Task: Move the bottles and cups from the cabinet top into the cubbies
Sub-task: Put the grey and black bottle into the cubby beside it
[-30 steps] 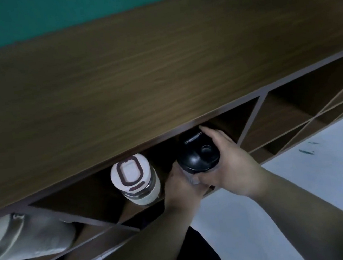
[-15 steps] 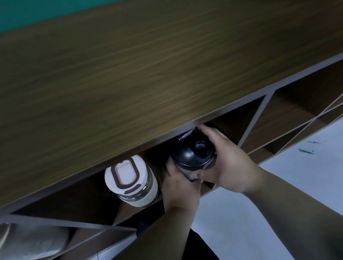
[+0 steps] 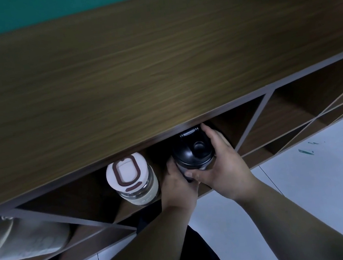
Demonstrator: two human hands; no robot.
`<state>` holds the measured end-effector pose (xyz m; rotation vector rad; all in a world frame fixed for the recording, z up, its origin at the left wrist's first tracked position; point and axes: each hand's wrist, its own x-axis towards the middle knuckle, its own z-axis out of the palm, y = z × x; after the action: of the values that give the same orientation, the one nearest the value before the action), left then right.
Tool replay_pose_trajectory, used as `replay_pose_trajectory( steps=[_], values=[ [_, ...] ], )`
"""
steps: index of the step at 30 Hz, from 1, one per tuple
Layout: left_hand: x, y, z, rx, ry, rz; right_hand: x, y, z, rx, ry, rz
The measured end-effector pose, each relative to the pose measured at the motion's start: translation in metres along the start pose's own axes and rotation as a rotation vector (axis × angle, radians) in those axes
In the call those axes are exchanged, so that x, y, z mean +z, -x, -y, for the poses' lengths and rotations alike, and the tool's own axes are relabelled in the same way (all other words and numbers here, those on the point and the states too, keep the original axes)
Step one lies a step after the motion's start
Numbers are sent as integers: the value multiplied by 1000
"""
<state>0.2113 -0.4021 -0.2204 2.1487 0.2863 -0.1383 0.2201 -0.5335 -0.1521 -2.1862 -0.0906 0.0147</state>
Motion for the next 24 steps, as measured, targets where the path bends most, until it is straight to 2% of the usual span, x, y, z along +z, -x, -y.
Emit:
replay_pose_trajectory(
  steps=[5, 9, 12, 16, 24],
  values=[
    [4, -4, 3, 11, 23, 26, -4, 4, -3, 20, -108, 32],
    [16, -15, 14, 40, 66, 114, -5, 2, 6, -10, -108, 14],
    [7, -11, 5, 109, 30, 47, -2, -2, 12, -8, -74, -12],
    [-4, 1, -1, 82, 134, 44, 1, 0, 10, 17, -33, -24],
    [-4, -1, 1, 108, 165, 51, 3, 3, 12, 29, 5, -58]
  ],
)
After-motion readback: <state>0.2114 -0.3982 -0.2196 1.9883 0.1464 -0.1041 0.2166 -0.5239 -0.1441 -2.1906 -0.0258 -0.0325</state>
